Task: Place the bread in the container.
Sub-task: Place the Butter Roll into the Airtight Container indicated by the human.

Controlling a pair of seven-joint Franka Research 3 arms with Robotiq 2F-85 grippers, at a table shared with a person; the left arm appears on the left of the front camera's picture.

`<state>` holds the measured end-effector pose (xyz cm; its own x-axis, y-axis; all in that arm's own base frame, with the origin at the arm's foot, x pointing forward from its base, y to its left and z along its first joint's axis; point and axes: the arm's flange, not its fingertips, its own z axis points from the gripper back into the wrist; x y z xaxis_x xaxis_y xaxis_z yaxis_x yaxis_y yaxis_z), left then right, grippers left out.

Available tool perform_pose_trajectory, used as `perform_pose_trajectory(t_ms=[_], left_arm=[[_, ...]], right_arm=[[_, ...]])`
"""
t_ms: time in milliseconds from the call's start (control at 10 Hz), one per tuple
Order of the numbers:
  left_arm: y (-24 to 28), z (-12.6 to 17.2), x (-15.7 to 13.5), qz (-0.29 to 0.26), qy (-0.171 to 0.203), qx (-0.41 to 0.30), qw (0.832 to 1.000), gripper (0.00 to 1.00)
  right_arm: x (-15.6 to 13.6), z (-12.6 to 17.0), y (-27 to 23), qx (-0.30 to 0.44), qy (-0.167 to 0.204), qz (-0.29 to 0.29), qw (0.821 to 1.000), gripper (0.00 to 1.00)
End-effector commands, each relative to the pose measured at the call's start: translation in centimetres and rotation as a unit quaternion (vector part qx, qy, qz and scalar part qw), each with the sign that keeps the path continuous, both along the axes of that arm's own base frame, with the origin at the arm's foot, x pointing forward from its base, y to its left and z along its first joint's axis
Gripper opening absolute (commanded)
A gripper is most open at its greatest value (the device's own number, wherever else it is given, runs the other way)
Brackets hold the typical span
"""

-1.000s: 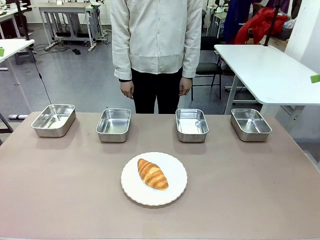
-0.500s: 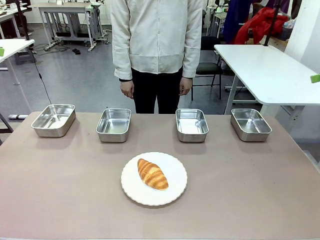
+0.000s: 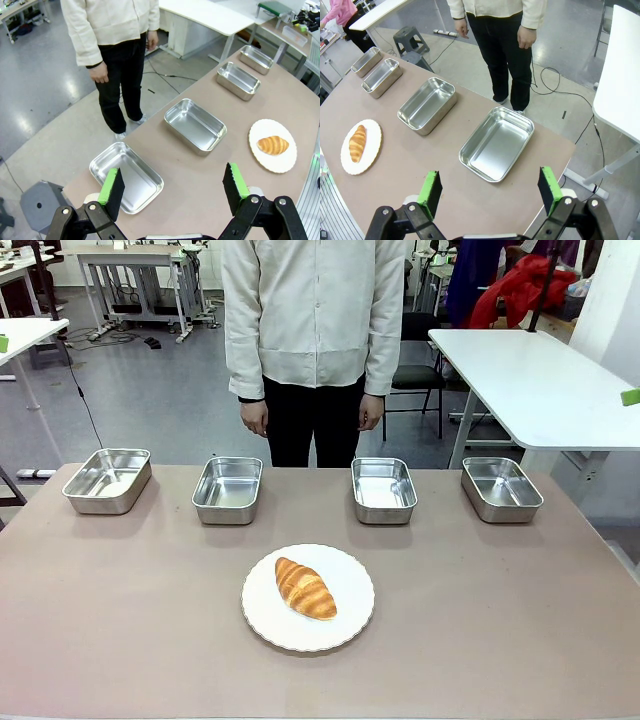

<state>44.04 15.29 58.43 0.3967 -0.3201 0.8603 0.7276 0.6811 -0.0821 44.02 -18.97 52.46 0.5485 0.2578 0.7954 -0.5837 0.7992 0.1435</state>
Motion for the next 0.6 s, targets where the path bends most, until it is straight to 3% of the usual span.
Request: perform_pose_trajectory(t_ms=[0, 500], left_arm=[[0.00, 0.14, 0.02, -0.004, -0.004, -0.005, 1.000, 1.00], [0.00, 0.14, 0.02, -0.004, -0.004, -0.005, 1.000, 1.00]], right_arm=[[0.19, -0.03, 0.02, 0.007, -0.006, 0.001, 1.000, 1.00], [0.19, -0.03, 0.02, 0.007, -0.006, 0.001, 1.000, 1.00]])
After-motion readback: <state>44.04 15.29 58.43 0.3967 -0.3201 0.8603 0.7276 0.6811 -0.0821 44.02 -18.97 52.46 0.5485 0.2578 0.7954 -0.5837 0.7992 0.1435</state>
